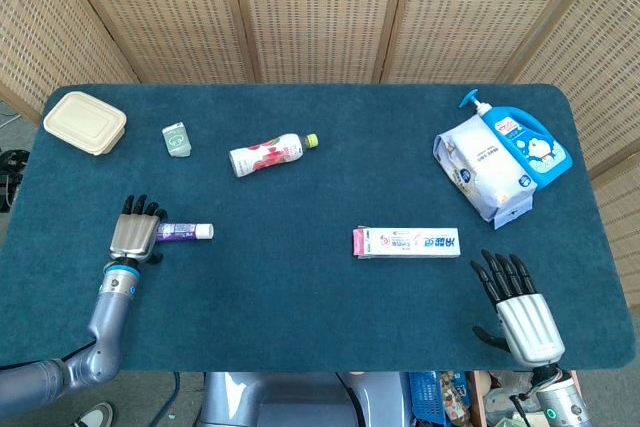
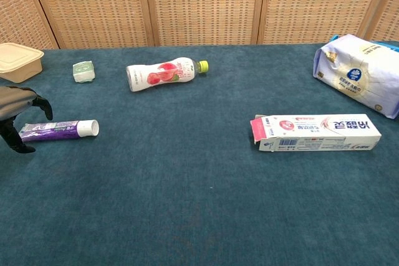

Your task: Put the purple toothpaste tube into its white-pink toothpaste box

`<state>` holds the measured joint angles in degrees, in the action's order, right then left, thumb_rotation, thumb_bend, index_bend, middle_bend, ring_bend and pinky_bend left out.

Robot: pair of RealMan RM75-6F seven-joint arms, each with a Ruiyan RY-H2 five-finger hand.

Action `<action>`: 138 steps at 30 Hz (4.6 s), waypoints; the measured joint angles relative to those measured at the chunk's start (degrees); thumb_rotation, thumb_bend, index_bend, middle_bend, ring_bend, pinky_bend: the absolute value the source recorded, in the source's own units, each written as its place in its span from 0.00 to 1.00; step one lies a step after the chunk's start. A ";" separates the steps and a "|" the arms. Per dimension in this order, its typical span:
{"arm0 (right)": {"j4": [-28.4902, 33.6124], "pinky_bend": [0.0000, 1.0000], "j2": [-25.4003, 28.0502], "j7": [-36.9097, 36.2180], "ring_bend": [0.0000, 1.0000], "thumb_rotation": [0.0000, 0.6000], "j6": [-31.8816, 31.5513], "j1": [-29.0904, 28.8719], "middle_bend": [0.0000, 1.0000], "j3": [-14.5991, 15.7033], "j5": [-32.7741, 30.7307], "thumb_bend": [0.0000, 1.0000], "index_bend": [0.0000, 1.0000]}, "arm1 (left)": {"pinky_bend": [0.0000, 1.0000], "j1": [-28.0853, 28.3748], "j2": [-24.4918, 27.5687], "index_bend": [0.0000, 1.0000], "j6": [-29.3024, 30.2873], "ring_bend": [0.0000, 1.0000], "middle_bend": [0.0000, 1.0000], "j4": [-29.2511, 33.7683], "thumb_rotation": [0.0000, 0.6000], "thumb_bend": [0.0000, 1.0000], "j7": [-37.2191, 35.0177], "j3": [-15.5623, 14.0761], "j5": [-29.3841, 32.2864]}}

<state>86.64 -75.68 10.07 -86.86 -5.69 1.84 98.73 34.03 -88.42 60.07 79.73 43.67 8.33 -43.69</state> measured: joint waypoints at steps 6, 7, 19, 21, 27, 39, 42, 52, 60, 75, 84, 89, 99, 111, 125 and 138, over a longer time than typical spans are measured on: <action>-0.06 0.00 -0.11 -0.04 0.00 1.00 -0.10 -0.03 0.00 0.09 0.21 0.00 0.01 | 0.00 0.16 -0.77 0.34 0.32 0.00 0.22 -1.61 1.00 0.29 -1.10 -0.16 0.05; -0.08 0.00 -0.14 -0.09 0.00 1.00 -0.12 -0.03 0.00 0.10 0.24 0.00 0.01 | 0.00 0.27 -0.93 0.34 0.38 0.00 0.22 -2.00 1.00 0.29 -1.31 -0.12 -0.12; -0.34 0.00 -0.37 -0.06 0.00 1.00 -0.16 -0.09 0.00 0.17 0.38 0.00 0.01 | 0.00 2.04 -3.02 0.35 -0.29 0.00 0.23 -3.74 1.00 0.31 0.38 0.24 2.49; -0.38 0.00 -0.37 -0.20 0.00 1.00 -0.36 -0.08 0.00 0.14 0.45 0.00 0.01 | 0.00 2.13 -3.46 0.40 -0.11 0.01 0.25 -3.77 1.00 0.36 0.33 0.23 2.51; -0.55 0.00 -0.44 -0.39 0.00 1.00 -0.69 -0.06 0.00 0.19 0.75 0.00 0.01 | 0.13 1.98 -5.17 0.53 2.47 0.15 0.36 -5.50 1.00 0.46 -1.05 0.05 -0.20; -0.32 0.00 -0.43 -0.09 0.00 1.00 -0.20 -0.06 0.00 0.07 0.00 0.00 0.03 | 0.38 0.83 -6.88 0.77 7.55 0.38 0.56 -7.88 1.00 0.55 -6.23 0.24 -7.63; -0.19 0.00 -0.35 -0.24 0.00 1.00 -0.13 -0.11 0.00 0.05 -0.07 0.00 0.04 | 0.39 0.34 -6.45 0.79 9.17 0.39 0.58 -7.40 1.00 0.55 -8.02 0.23 -10.55; 0.73 0.00 -0.76 0.14 0.00 1.00 1.81 -1.00 0.00 0.16 -0.10 0.00 0.07 | 0.38 -1.03 0.30 0.79 11.29 0.39 0.59 -0.26 1.00 0.55 -11.37 -0.29 -17.71; 7.26 0.00 -0.91 6.15 0.00 1.00 8.82 -4.55 0.00 -1.98 -3.48 0.00 0.07 | 0.38 -1.44 4.48 0.79 12.80 0.39 0.59 5.35 1.00 0.55 -11.08 -0.78 -22.30; 18.05 0.00 -2.42 21.86 0.00 1.00 21.12 -12.89 0.00 -9.01 -20.74 0.00 0.07 | 0.38 -1.67 7.84 0.79 14.01 0.39 0.59 11.43 1.00 0.55 -9.26 -0.77 -26.79; 16.31 0.00 -7.01 33.02 0.00 1.00 24.72 -19.49 0.00 -12.62 -35.28 0.00 0.09 | 0.38 -1.93 7.97 0.79 14.12 0.39 0.59 12.18 1.00 0.55 -8.79 -0.96 -28.02; 13.97 0.00 -9.44 36.90 0.00 1.00 24.28 -22.41 0.00 -14.03 -41.45 0.00 0.09 | 0.38 -2.13 7.81 0.79 14.10 0.39 0.59 11.98 1.00 0.55 -9.20 -1.03 -28.60; 9.57 0.00 -12.12 38.35 0.00 1.00 23.38 -25.92 0.00 -14.43 -47.42 0.00 0.09 | 0.38 -2.52 7.79 0.79 13.97 0.39 0.59 11.76 1.00 0.55 -9.85 -0.87 -29.10; 3.91 0.00 -14.71 37.20 0.00 1.00 24.03 -28.70 0.00 -13.30 -51.07 0.00 0.09 | 0.38 -2.81 7.33 0.79 13.75 0.39 0.59 11.20 1.00 0.55 -10.26 -0.57 -29.25; -1.84 0.14 -18.14 34.55 0.05 1.00 23.21 -30.35 0.13 -12.40 -51.20 0.03 0.21 | 0.38 -3.07 7.12 0.79 13.55 0.39 0.59 10.60 1.00 0.55 -10.88 -0.38 -29.76; -5.66 0.35 -20.36 31.10 0.36 1.00 20.08 -29.52 0.43 -11.67 -47.39 0.10 0.43 | 0.38 -3.41 7.46 0.79 13.63 0.39 0.59 10.58 1.00 0.55 -12.00 -0.01 -30.00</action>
<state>80.99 -96.04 41.17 -66.78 -35.22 -9.83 51.34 30.62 -80.97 73.70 90.31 31.67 8.32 -73.68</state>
